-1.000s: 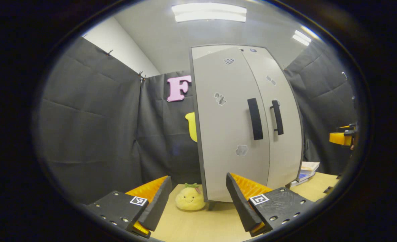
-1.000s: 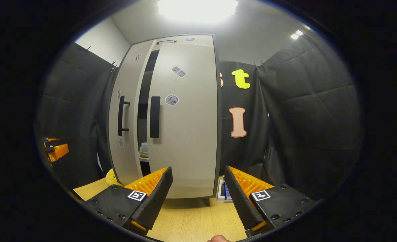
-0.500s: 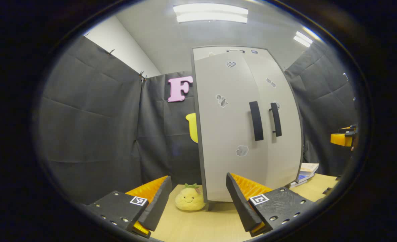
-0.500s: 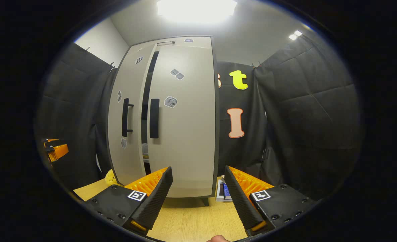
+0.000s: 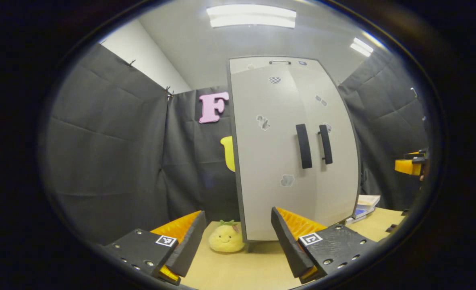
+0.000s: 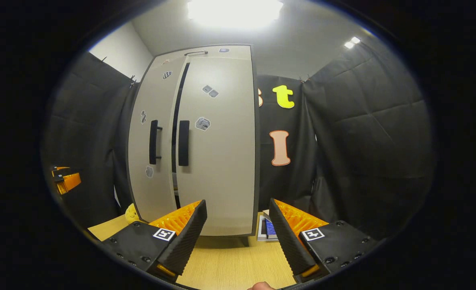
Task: Grab one shoe with the right hand and put it into the shoe cabinet, grab the other shoe with the left hand and put it into the shoe cabinet; then close the right door with the right hand and the left door with the left hand.
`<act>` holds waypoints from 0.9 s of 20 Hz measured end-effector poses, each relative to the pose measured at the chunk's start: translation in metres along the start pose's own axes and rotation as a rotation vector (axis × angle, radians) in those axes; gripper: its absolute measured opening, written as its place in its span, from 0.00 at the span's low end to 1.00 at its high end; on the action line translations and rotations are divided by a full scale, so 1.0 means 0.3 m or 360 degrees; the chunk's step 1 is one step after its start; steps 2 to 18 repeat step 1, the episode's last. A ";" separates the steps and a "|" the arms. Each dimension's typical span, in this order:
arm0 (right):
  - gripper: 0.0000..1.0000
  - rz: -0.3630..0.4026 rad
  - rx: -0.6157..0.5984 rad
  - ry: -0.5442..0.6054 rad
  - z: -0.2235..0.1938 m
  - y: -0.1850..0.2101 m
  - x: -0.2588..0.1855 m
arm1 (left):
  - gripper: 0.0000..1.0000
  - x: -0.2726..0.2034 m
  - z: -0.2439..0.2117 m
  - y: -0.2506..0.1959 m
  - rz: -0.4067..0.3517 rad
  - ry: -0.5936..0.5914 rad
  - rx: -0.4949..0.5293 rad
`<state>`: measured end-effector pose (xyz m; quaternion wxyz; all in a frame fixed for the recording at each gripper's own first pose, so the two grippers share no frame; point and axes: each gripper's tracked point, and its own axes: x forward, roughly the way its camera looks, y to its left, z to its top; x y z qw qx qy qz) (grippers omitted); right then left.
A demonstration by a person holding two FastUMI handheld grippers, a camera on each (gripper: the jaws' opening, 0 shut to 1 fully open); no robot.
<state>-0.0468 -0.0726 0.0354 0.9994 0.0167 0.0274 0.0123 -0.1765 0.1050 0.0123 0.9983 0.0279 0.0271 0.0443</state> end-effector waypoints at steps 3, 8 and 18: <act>0.98 -0.0002 -0.0004 -0.0004 0.002 0.000 -0.003 | 0.94 0.003 -0.002 0.000 -0.0002 0.0005 -0.0005; 0.98 -0.0002 -0.0004 -0.0004 0.002 0.000 -0.003 | 0.94 0.003 -0.002 0.000 -0.0002 0.0005 -0.0005; 0.98 -0.0002 -0.0004 -0.0004 0.002 0.000 -0.003 | 0.94 0.003 -0.002 0.000 -0.0002 0.0005 -0.0005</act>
